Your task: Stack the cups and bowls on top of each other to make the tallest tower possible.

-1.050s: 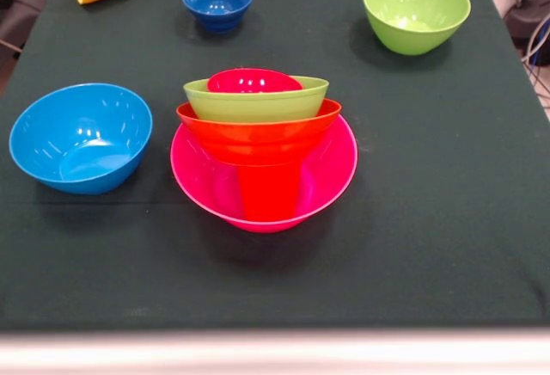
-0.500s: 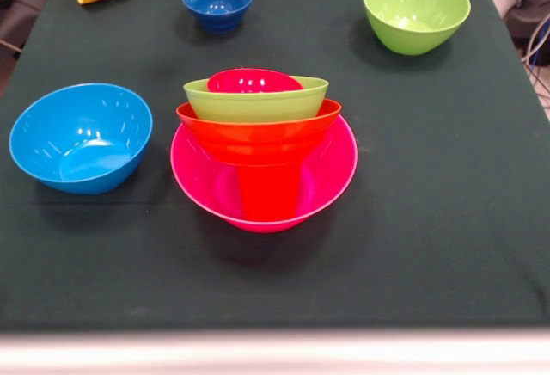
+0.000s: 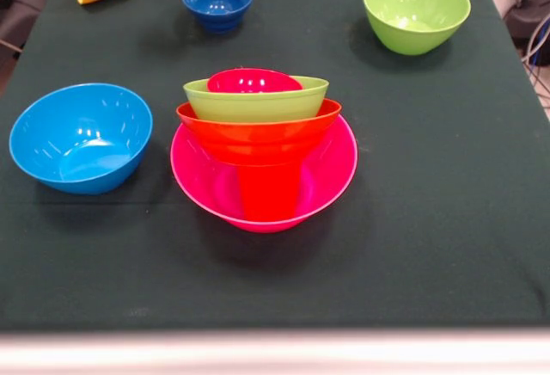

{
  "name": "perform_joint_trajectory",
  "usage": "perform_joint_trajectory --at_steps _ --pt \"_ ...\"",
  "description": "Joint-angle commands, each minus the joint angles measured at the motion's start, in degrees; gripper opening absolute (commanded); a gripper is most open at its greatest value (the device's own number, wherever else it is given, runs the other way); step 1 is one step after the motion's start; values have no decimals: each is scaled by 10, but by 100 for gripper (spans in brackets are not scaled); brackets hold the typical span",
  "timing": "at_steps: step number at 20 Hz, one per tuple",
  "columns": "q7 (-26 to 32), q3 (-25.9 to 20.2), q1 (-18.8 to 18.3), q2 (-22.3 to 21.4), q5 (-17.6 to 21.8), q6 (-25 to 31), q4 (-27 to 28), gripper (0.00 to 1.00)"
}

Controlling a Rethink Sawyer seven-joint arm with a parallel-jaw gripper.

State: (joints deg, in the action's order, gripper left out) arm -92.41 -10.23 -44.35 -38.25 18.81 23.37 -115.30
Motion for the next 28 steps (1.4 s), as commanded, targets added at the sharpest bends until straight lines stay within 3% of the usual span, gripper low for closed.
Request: perform_joint_trajectory --at_steps 1,11,18,21,28 --pt "-82 16 23 51 28 -64 -40 100" --pt "-78 19 20 74 30 -109 -54 100" --pt "-74 42 22 120 58 -164 -39 100" --pt "-77 58 34 146 66 -180 -20 100" --pt "-83 80 63 162 65 -199 -5 100"
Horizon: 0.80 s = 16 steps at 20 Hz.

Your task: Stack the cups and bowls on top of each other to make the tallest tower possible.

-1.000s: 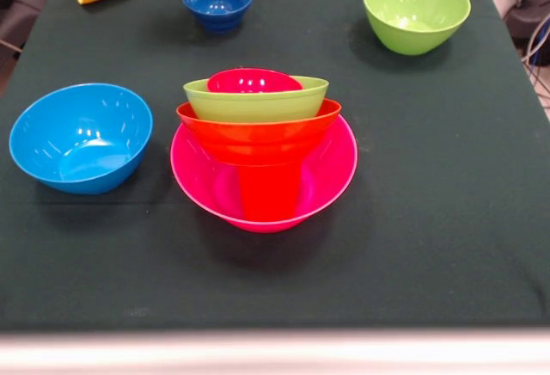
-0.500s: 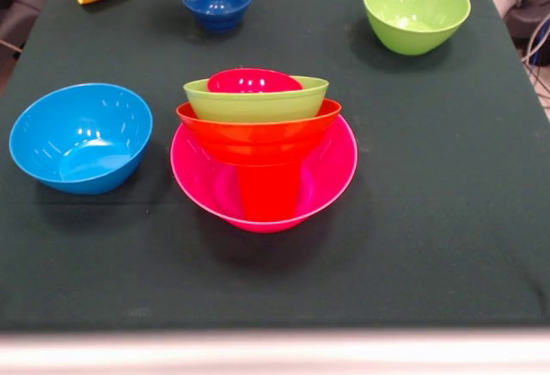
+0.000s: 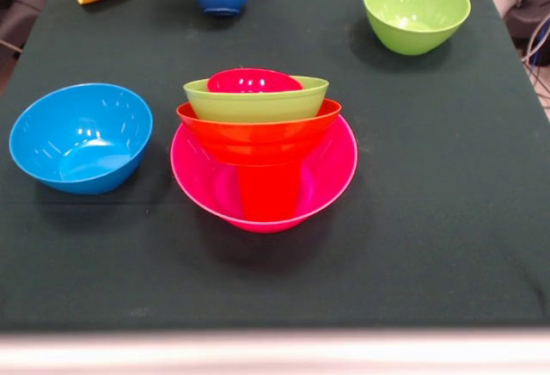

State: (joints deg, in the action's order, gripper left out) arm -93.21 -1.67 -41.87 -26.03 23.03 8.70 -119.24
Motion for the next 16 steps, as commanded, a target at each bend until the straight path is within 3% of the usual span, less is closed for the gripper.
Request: perform_joint_trajectory --at_steps 1,6,16 --pt "-76 -4 44 41 20 -52 38 100" --pt "-71 -3 58 28 6 -34 38 100" --pt "-59 -19 68 -69 -21 47 3 100"
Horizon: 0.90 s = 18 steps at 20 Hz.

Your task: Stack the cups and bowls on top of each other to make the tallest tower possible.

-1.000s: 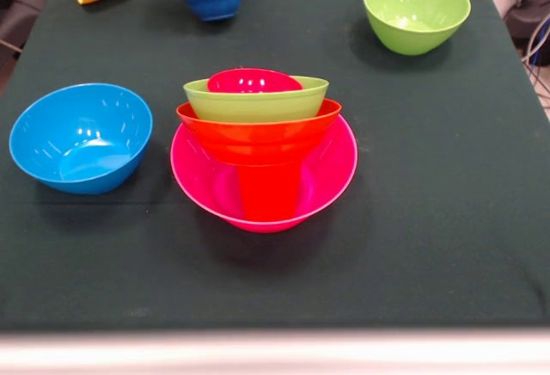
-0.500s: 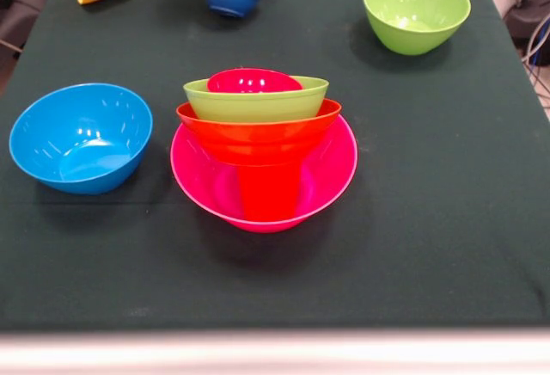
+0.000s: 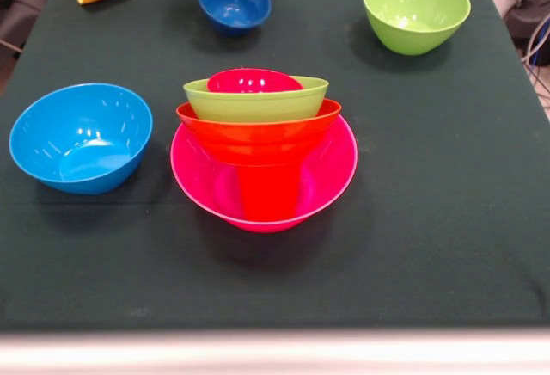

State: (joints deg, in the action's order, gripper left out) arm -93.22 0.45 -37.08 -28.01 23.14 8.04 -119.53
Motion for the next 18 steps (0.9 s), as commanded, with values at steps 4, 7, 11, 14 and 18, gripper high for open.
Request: perform_joint_trajectory --at_steps 4,7,11,14,18 --pt "-54 -48 12 -57 -20 59 10 100" --pt "-56 -50 4 -51 -15 44 9 100" --pt "-55 -53 3 -55 -15 44 11 100" --pt "-57 -60 -2 -71 -23 56 -2 100" --pt "-56 -84 -11 -107 -50 100 -20 100"
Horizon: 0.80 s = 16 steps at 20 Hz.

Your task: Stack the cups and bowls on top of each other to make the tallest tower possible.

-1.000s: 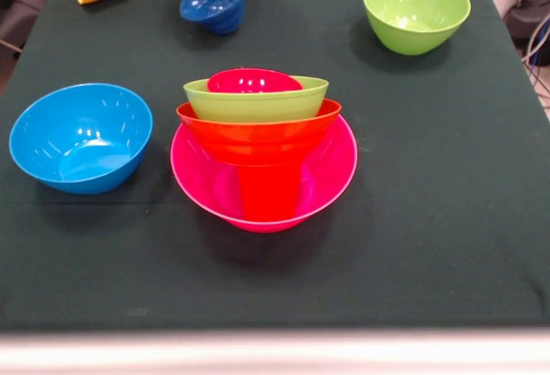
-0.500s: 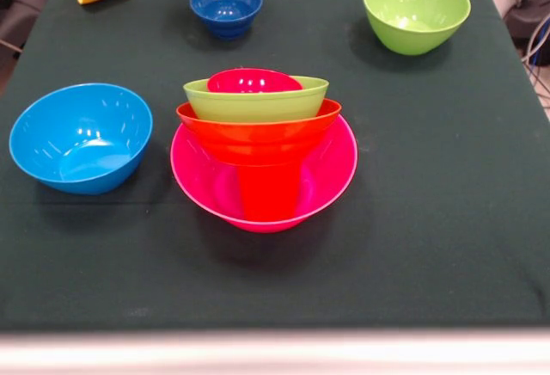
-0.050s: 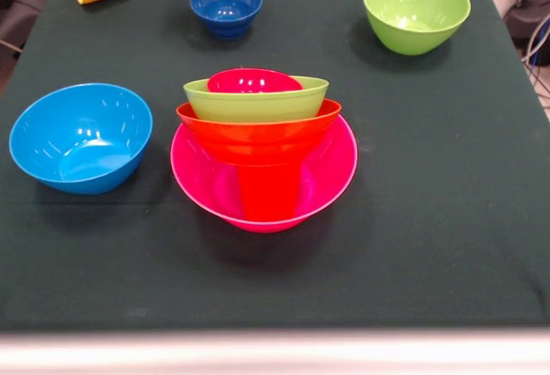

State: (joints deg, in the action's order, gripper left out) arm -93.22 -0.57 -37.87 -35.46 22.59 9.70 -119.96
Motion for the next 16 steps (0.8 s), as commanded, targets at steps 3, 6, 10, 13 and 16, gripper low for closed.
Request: perform_joint_trajectory --at_steps 3,6,10,13,16 --pt "-58 -89 -10 -44 -62 95 -23 100" --pt "-59 -105 -22 -36 -72 85 -25 100" --pt "-56 -113 -30 -37 -81 87 -26 100" --pt "-55 -124 -46 -32 -83 75 -30 100" --pt "-55 -139 -64 -24 -79 47 -36 100"
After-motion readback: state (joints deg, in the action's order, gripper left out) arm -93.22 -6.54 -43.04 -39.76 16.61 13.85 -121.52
